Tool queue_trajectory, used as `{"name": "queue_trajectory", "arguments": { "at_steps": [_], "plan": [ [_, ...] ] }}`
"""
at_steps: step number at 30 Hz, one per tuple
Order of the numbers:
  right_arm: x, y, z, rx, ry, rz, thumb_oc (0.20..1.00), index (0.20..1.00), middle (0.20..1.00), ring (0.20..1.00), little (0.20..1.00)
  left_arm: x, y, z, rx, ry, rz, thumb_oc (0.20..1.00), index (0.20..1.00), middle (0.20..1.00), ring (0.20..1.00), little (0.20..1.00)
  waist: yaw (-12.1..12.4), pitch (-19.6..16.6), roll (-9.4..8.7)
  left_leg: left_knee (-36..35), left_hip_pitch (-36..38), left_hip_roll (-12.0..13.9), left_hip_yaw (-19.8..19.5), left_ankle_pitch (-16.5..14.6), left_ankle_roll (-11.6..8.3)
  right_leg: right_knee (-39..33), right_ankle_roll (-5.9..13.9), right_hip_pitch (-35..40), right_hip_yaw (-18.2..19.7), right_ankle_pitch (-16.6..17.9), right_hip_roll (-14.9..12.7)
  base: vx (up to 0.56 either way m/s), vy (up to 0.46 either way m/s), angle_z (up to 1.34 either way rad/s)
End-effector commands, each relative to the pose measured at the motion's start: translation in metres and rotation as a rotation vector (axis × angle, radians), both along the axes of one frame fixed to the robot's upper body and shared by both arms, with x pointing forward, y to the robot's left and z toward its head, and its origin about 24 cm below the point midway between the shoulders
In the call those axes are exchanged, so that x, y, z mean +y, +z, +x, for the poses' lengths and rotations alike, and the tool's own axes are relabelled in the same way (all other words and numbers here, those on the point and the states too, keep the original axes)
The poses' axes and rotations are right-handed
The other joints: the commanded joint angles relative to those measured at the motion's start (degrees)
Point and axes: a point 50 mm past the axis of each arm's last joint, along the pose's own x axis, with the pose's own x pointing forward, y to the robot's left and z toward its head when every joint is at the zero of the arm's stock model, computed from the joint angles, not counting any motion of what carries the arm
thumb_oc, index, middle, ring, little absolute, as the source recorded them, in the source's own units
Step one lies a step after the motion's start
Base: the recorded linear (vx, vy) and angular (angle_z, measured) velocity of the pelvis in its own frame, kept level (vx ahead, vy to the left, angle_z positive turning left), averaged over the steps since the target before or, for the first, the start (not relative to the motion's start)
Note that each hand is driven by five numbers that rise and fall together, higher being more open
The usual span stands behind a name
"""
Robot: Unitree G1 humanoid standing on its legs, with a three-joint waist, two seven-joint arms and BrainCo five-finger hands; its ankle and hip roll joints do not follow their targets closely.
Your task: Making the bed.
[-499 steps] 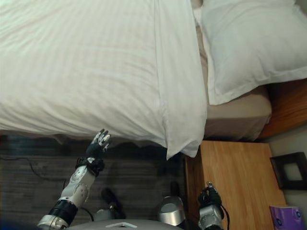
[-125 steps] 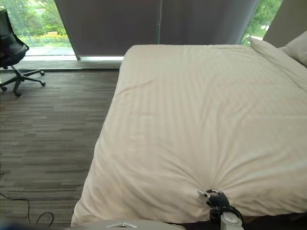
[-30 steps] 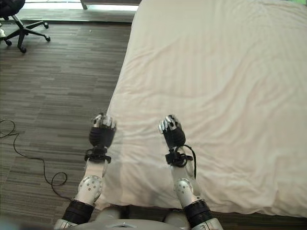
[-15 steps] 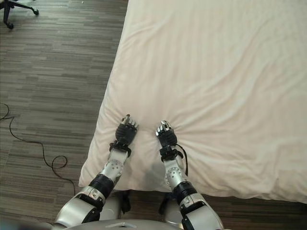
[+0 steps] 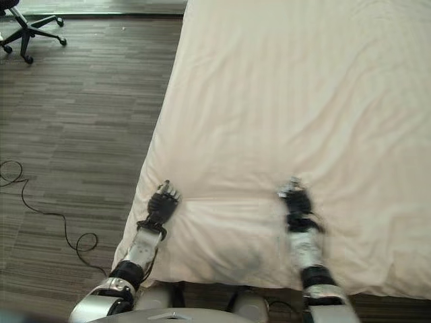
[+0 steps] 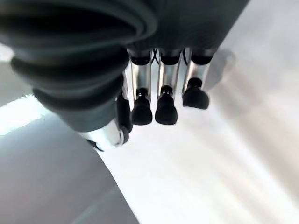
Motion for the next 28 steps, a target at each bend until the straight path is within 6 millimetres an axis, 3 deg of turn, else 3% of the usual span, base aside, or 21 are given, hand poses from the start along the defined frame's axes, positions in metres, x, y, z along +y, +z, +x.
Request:
{"name": "queue_trajectory", "arguments": {
  "at_steps": [1,3,4,5,6,9,12,13,18,19,23,24,28],
  "plan": [
    [0.013,0.003,-0.004,-0.034,0.034,-0.084,0.200,0.200,0.200,0.200,0.200,0.128,-0.034,-0.130,0.461,0.428,0.250,0.200,0.200,0.200,0.200,0.200,-0.5,4.3,-1.70,1.2,2.7,3.0,0.2,0.9,-2.91,2.5,2.00,-3.1,0.9,1.6,-2.3,0.03,0.067,-0.32],
    [0.015,0.019,-0.005,-0.059,0.073,-0.183,0.200,0.200,0.200,0.200,0.200,0.158,-0.003,-0.119,0.367,0.471,0.405,0.200,0.200,0.200,0.200,0.200,-0.5,3.4,-1.21,1.2,3.2,2.8,0.4,0.8,-2.81,2.4,2.18,-2.2,0.8,1.5,-2.4,0.03,0.043,-0.19],
    [0.019,0.025,-0.006,-0.045,0.097,-0.247,1.000,1.000,1.000,1.000,1.000,0.175,0.024,-0.107,0.308,0.474,0.549,0.831,0.831,0.831,0.831,0.831,-0.5,2.8,-1.17,1.1,3.7,2.6,0.5,0.6,-2.75,2.4,2.30,-1.5,0.6,1.6,-2.5,0.03,0.032,0.04],
    [0.023,0.031,-0.006,-0.046,0.127,-0.296,1.000,1.000,1.000,1.000,1.000,0.184,0.049,-0.093,0.235,0.468,0.661,1.000,1.000,1.000,1.000,1.000,-0.5,2.3,-1.12,1.0,4.2,2.4,0.5,0.5,-2.70,2.3,2.42,-0.9,0.5,1.7,-2.6,0.07,0.015,0.35],
    [0.036,0.033,-0.008,-0.030,0.188,-0.368,1.000,1.000,1.000,1.000,1.000,0.185,0.098,-0.071,0.065,0.460,0.852,1.000,1.000,1.000,1.000,1.000,-0.3,1.1,-1.19,0.9,5.2,2.0,0.3,0.1,-2.51,2.4,2.66,0.5,0.2,1.8,-2.8,0.10,0.004,0.47],
    [0.060,0.031,-0.008,0.071,0.274,-0.539,1.000,1.000,1.000,1.000,1.000,0.160,0.133,-0.050,-0.092,0.436,0.982,1.000,1.000,1.000,1.000,1.000,0.0,-0.9,-1.77,0.7,6.9,1.4,-0.4,-0.3,-2.05,2.4,2.87,2.3,-0.3,1.9,-3.5,0.09,0.002,0.46],
    [0.078,0.044,0.000,0.225,0.342,-0.919,1.000,1.000,1.000,1.000,1.000,0.117,0.136,-0.039,-0.199,0.285,0.995,1.000,1.000,1.000,1.000,1.000,0.4,-2.4,-1.77,0.7,8.3,1.0,-0.8,-1.0,-1.37,2.5,3.08,4.0,-0.5,1.7,-3.9,0.09,0.026,0.23],
    [0.086,0.045,0.003,0.221,0.357,-0.965,1.000,1.000,1.000,1.000,1.000,0.102,0.132,-0.037,-0.210,0.216,1.005,1.000,1.000,1.000,1.000,1.000,0.5,-3.0,-1.73,0.7,8.8,0.8,-0.9,-1.3,-1.14,2.6,3.06,4.5,-0.6,1.7,-4.0,0.07,0.032,0.04],
    [0.144,0.042,0.018,0.084,0.504,-0.929,1.000,1.000,1.000,1.000,1.000,0.047,0.109,-0.023,-0.224,-0.089,1.023,1.000,1.000,1.000,1.000,1.000,1.1,-4.0,-1.86,0.7,10.5,0.5,-1.1,-2.0,-0.46,2.9,2.95,5.9,-0.5,1.4,-4.3,0.06,0.028,-0.07],
    [0.160,0.041,0.017,0.061,0.554,-0.949,1.000,1.000,1.000,1.000,1.000,0.029,0.096,-0.024,-0.199,-0.204,1.078,1.000,1.000,1.000,1.000,1.000,1.1,-4.2,-1.93,0.8,11.1,0.6,-1.1,-2.4,-0.38,3.0,3.06,6.4,-0.3,1.1,-4.1,0.05,0.024,-0.08],
    [0.179,0.031,0.017,0.040,0.606,-0.884,1.000,1.000,1.000,1.000,1.000,0.012,0.082,-0.022,-0.151,-0.318,1.214,1.000,1.000,1.000,1.000,1.000,1.1,-4.5,-2.26,0.6,11.0,0.4,-1.0,-2.1,-0.16,3.1,3.02,6.2,-0.3,1.2,-3.9,0.03,0.017,0.03],
    [0.193,0.018,0.016,0.044,0.649,-0.796,1.000,1.000,1.000,1.000,1.000,0.001,0.076,-0.020,-0.142,-0.397,1.416,1.000,1.000,1.000,1.000,1.000,1.2,-4.5,-2.44,0.7,11.5,0.4,-0.9,-2.6,-0.20,3.1,3.20,6.7,-0.2,1.0,-3.8,0.00,0.000,0.00],
    [0.213,0.001,0.011,0.071,0.731,-0.743,1.000,1.000,1.000,1.000,1.000,-0.014,0.066,-0.019,-0.129,-0.423,1.446,1.000,1.000,1.000,1.000,1.000,1.5,-5.1,-2.93,0.5,11.6,0.0,-1.1,-2.6,-0.05,3.2,3.12,6.7,-0.3,1.2,-4.0,0.03,0.014,-0.06]
  ]
}}
